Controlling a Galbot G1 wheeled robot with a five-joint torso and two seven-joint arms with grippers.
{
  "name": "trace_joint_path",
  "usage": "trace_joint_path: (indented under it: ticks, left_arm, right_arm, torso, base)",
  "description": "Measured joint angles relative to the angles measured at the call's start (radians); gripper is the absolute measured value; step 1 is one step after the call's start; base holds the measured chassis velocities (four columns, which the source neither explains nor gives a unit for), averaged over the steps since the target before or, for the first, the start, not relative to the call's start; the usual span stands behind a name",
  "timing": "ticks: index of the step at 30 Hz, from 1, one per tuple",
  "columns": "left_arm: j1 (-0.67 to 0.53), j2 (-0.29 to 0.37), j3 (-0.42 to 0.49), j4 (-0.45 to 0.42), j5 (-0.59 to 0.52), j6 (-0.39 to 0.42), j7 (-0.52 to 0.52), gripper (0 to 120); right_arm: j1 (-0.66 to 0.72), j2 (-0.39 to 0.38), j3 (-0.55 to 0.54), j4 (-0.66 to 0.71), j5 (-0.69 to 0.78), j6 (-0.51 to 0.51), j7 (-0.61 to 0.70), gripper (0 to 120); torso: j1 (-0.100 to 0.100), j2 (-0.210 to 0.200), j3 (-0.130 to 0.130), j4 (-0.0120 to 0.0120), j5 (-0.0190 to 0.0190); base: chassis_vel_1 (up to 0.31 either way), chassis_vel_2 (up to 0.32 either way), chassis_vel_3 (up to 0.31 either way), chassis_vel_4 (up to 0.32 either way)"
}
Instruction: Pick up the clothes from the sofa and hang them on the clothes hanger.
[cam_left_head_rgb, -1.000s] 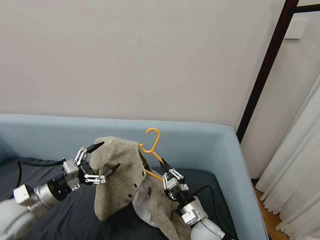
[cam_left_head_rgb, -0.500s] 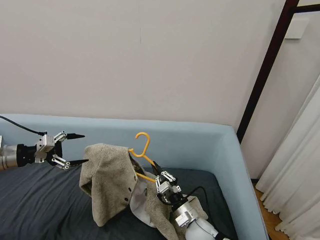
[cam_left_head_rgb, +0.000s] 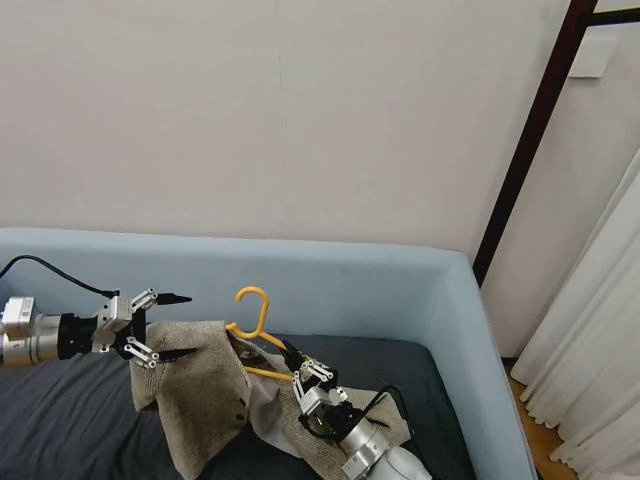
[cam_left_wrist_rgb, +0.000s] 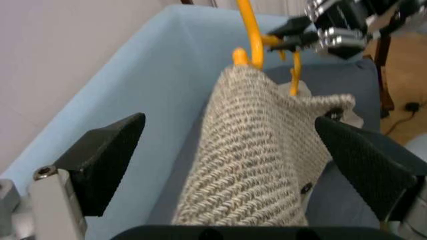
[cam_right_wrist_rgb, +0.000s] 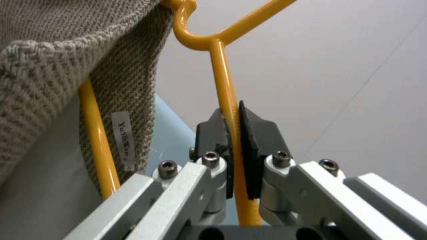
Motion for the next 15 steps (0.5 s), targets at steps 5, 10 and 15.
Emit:
trace_joint_path:
  ticks: [5,10,15]
  left_arm:
    - [0.002,-0.017,0.002,-0.003,0.08,0.019,0.015,100]
    - [-0.002,-0.039,0.013,-0.002,0.133,0.049,0.042,87]
    - [-0.022,-0.06,0.045,0.01,0.128,0.06,0.074,69]
  right_arm:
    - [-0.001,0.006,0.011,0.005,-0.04,0.034,-0.018,4]
    - [-0.001,0.018,0.022,-0.003,-0.094,0.071,-0.038,4]
    - [0.007,0.03,0.027,-0.02,-0.113,0.113,-0.05,4]
  torso:
    - [0.0,0.0,0.0,0.0001,0.0001]
    - [0.0,0.0,0.0,0.0001,0.0001]
    - [0.0,0.0,0.0,0.0001,0.0001]
  base:
    - [0.0,0.0,0.0,0.0]
    - [0.0,0.0,0.0,0.0]
    - [0.0,0.0,0.0,0.0]
